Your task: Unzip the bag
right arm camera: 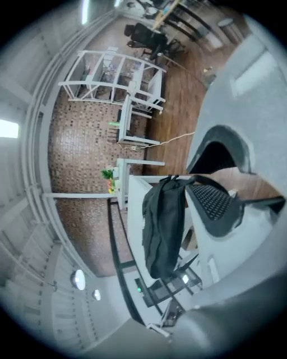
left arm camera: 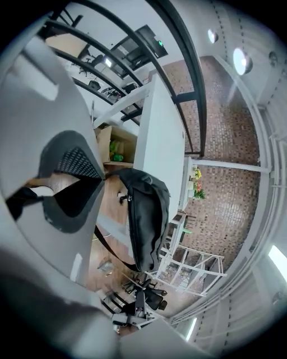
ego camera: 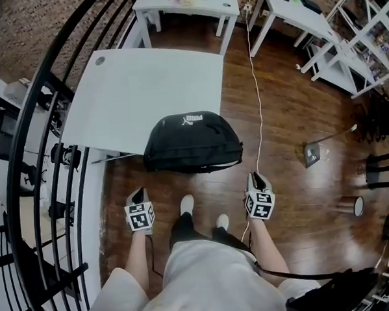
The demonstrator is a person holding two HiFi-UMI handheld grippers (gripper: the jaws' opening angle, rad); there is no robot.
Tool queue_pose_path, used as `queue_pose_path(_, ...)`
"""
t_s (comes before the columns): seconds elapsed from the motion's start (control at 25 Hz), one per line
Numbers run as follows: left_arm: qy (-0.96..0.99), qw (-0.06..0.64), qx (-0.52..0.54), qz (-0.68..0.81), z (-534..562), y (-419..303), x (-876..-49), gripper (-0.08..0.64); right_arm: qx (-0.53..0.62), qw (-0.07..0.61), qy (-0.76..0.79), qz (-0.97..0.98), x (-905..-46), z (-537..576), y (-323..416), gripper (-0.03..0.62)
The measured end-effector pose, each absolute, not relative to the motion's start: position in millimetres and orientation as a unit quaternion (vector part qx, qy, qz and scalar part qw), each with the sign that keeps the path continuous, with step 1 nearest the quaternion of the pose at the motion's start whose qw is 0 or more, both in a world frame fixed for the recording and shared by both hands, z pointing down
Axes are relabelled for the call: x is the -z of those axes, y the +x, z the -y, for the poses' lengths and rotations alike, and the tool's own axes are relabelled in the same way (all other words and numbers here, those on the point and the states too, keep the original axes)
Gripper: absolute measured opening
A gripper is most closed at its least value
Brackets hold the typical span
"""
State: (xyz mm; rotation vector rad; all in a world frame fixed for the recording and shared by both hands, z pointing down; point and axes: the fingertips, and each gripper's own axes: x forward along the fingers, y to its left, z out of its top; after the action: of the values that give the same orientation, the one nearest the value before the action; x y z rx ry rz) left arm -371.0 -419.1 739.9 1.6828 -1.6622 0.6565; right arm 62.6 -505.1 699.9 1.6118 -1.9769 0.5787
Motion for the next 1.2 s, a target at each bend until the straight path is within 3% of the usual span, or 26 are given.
queue_pose_path(0.16,0.684,0.277,-0.185,0.648,426.7,-324.1,-680.3,0.017,-0.190,0.149,0.573,0.783,-630.6,475.3,40.0,-0.003)
queue_pose_path(0.44,0.753,0.131,-0.098,0.637,367.0,-170.3,-530.8,0.017,-0.132,0.032,0.487,0.863,-514.5,384.7,30.7,-0.008)
queue_pose_path(0.56,0.760,0.070,-0.067,0.643,334.5,-106.8,-474.3,0.017,-0.091,0.034,0.482,0.871,-478.3,352.8,62.3,-0.008)
queue_pose_path(0.72,0.751,-0.009,-0.064,0.657,289.6,-89.6,-424.1,0.017,-0.041,0.037,0.470,0.881,-443.8,317.8,68.8,-0.008)
queue_pose_path(0.88,0.751,-0.020,-0.033,0.659,265.3,-99.7,-391.3,0.017,-0.001,0.029,0.448,0.894,-409.1,292.6,46.2,-0.008)
queue_pose_path(1.2,0.751,-0.013,-0.029,0.659,225.9,-125.7,-383.5,0.017,-0.025,0.057,0.418,0.907,-414.6,239.8,15.2,-0.008)
